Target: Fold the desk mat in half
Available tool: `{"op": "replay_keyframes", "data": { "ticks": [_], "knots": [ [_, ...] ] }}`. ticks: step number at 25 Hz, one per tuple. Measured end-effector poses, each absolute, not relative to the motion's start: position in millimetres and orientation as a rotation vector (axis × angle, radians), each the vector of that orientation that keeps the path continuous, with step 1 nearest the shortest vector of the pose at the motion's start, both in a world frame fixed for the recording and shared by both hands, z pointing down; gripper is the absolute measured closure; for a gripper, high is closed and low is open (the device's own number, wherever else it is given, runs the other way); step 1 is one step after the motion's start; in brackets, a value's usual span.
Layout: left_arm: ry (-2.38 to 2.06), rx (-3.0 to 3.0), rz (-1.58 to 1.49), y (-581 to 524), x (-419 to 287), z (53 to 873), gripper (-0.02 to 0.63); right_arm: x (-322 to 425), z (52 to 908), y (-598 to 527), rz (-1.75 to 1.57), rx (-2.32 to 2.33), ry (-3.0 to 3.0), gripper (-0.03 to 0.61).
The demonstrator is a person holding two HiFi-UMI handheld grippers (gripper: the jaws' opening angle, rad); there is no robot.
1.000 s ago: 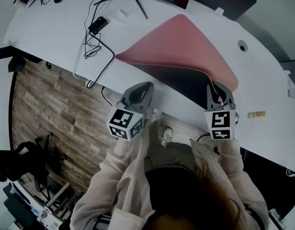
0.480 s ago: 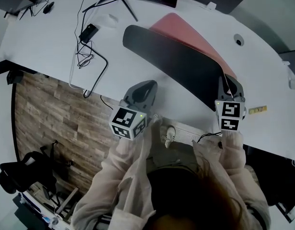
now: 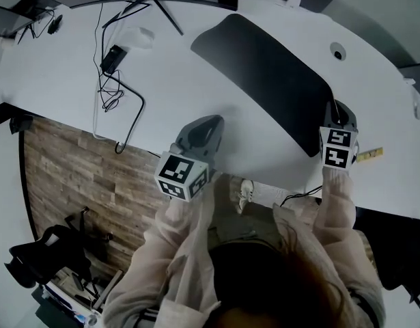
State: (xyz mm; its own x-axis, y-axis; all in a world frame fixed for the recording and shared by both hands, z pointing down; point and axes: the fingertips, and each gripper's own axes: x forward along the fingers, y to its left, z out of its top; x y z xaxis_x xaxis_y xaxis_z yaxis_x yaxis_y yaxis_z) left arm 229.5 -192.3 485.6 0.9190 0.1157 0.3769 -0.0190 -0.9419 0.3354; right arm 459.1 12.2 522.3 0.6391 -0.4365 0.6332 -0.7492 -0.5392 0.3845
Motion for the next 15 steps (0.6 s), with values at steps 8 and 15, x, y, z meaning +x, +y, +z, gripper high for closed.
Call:
{"op": "replay_keyframes", "data": {
  "ticks": [8, 15],
  "knots": [
    [0.088, 2.739, 0.576, -183.9, 237.8, 489.4, 0.572, 467.3, 535.7, 18.6, 0.661, 2.220, -0.891, 0.492],
    [0.073, 2.741, 0.566, -179.5, 230.4, 487.3, 0.572, 466.0, 530.0, 29.0, 0.664, 2.240, -0.870, 0.322]
  ]
}}
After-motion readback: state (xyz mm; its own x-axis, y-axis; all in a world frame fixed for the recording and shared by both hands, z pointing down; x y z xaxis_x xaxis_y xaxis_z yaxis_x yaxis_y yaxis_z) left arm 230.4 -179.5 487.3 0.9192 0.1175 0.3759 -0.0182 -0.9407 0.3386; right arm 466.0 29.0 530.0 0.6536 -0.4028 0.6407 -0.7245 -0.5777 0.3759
